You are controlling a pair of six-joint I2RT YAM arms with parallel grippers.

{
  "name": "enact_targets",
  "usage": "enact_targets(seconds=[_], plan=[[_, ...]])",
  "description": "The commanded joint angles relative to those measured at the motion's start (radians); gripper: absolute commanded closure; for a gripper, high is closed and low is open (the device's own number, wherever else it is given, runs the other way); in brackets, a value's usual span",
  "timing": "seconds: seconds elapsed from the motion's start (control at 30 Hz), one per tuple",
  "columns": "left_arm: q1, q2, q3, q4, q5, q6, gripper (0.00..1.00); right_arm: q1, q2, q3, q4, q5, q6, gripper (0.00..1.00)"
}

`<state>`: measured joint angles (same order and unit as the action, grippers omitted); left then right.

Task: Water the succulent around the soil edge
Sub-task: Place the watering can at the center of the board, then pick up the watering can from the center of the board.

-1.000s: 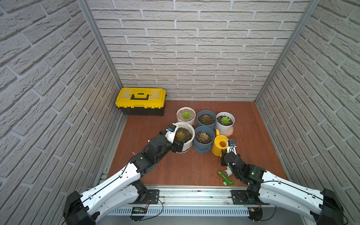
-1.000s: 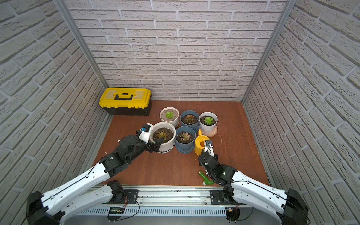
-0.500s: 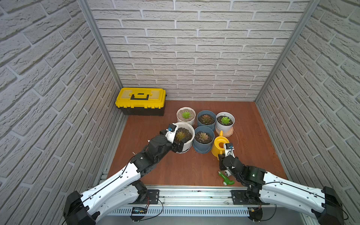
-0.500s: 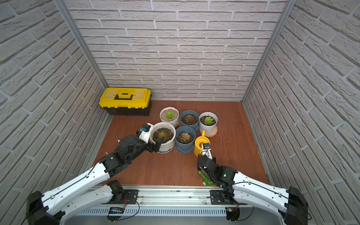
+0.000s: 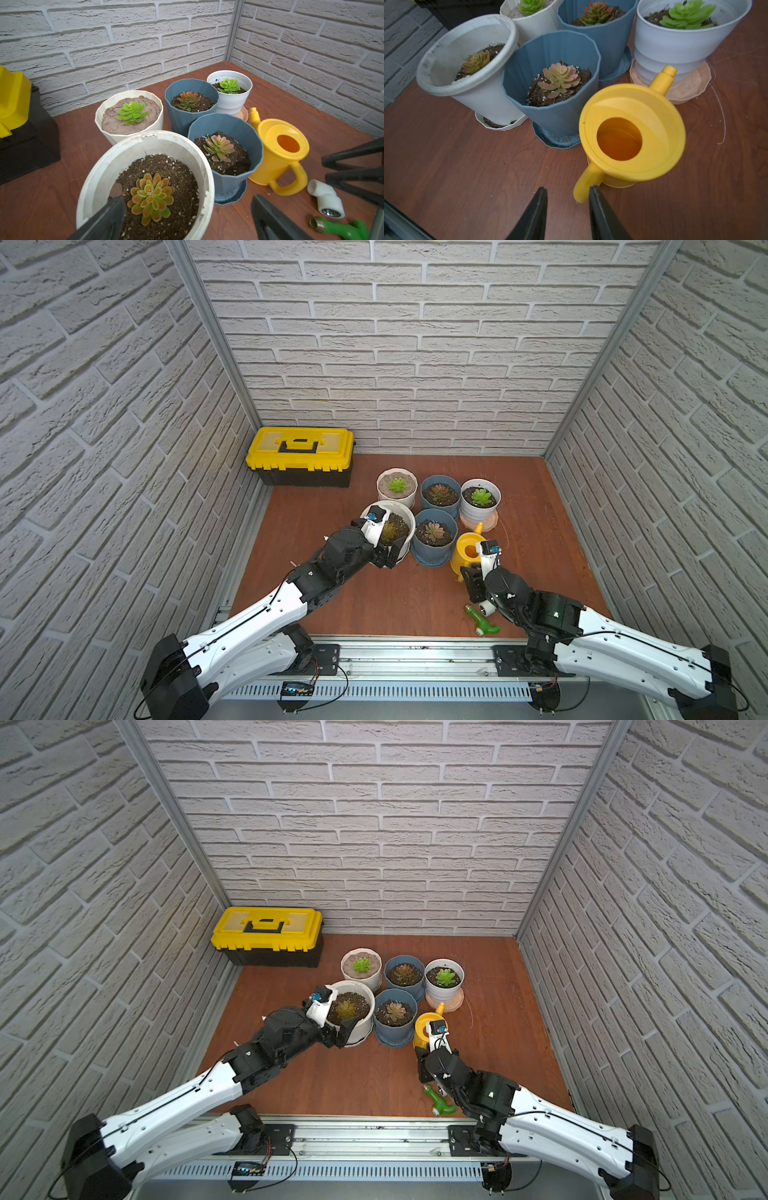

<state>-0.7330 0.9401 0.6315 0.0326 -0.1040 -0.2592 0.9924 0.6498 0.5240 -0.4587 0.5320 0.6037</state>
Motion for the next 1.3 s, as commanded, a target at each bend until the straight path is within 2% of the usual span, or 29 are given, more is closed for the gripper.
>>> enact_targets(seconds=[0.0, 0.07, 0.1, 0.13, 0.17, 0.4, 0.57, 0.77, 0.97, 1.27], plan=[[-0.047, 0.007, -0.002, 0.067, 0.019, -0.005, 0.02, 0.008, -0.042, 0.065, -0.092, 0.068, -0.119, 0.56], [-0.08, 0.015, 0.003, 0.064, 0.0, -0.003, 0.01, 0.008, -0.068, 0.082, -0.101, 0.125, -0.175, 0.46], [-0.099, 0.019, 0.004, 0.064, -0.017, -0.005, 0.02, 0.008, -0.086, 0.084, -0.099, 0.164, -0.201, 0.37], [-0.114, 0.025, 0.008, 0.065, -0.032, -0.006, 0.02, 0.009, -0.103, 0.081, -0.09, 0.208, -0.224, 0.05], [-0.133, 0.032, 0.01, 0.066, -0.052, -0.008, 0.02, 0.008, -0.127, 0.072, -0.071, 0.261, -0.249, 0.0], [-0.311, 0.126, 0.052, 0.098, -0.301, 0.001, 0.01, 0.006, -0.327, -0.069, 0.158, 0.513, -0.452, 0.01], [-0.362, 0.241, 0.078, 0.176, -0.303, -0.043, 0.01, 0.004, -0.491, -0.219, 0.266, 0.65, -0.43, 0.01], [-0.416, 0.387, 0.103, 0.274, -0.302, -0.099, 0.03, 0.004, -0.598, -0.242, 0.226, 0.639, -0.425, 0.01], [-0.426, 0.533, 0.15, 0.345, -0.215, -0.149, 0.08, 0.004, -0.531, -0.207, 0.136, 0.645, -0.366, 0.01], [-0.427, 0.727, 0.231, 0.413, -0.201, -0.176, 0.14, 0.002, -0.511, -0.216, 0.151, 0.613, -0.36, 0.01]])
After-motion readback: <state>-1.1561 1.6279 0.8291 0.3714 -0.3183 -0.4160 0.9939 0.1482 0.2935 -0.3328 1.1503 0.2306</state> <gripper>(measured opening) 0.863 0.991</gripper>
